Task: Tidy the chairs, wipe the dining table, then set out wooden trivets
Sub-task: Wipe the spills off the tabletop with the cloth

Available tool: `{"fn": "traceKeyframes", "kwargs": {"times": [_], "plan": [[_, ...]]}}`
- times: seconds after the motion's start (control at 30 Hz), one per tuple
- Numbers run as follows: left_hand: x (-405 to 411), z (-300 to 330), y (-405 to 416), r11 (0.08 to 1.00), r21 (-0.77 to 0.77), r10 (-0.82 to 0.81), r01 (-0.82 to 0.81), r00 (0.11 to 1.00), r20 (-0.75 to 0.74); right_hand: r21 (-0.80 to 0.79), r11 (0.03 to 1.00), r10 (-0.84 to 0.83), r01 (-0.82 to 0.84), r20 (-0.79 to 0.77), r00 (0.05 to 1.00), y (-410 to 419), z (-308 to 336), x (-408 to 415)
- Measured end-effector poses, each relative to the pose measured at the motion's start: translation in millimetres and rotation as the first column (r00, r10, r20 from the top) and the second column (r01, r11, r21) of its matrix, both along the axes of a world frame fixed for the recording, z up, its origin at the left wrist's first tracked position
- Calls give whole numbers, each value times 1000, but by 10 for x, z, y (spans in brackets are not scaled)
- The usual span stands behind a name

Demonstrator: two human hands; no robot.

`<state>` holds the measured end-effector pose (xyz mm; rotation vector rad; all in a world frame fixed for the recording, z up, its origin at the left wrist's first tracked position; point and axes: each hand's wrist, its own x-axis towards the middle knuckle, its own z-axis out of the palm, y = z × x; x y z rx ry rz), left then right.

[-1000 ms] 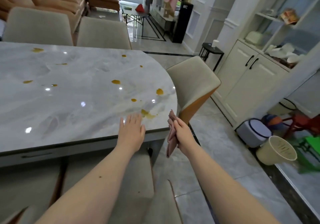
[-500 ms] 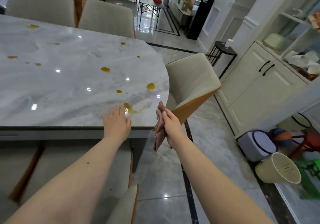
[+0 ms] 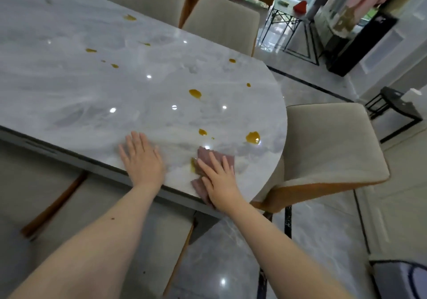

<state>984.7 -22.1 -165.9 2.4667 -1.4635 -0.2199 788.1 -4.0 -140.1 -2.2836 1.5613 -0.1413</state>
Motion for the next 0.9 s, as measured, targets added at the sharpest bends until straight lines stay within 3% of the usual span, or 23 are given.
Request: {"fn": "traceKeyframes", "kwargs": {"times": [0.17, 0.23, 0.43, 0.63, 0.77, 0.9], "plan": [[-98, -76, -75, 987, -6, 158, -158, 987, 16, -62, 950, 293, -307, -174, 940, -202, -207, -73], [-93, -76, -81, 989, -25, 144, -143, 988, 45, -102, 922, 352, -374, -184, 918, -325, -210, 52], [-54, -159, -100, 986, -49, 164, -159, 981, 106, -123, 897, 414, -425, -105, 904, -1111, -272, 641], [-62, -177, -95, 982, -77, 178, -171, 980, 94, -149, 943, 281, -298, -129, 951, -1305, -281, 302], [-65, -186, -105, 981, -80, 181, -174, 980, 84, -162, 876, 435, -454, -139, 890, -1011, -305, 482], [-54, -209, -108, 981, -82, 183, -175, 977, 107, -154, 815, 550, -558, -97, 830, -1288, -295, 1055]]}}
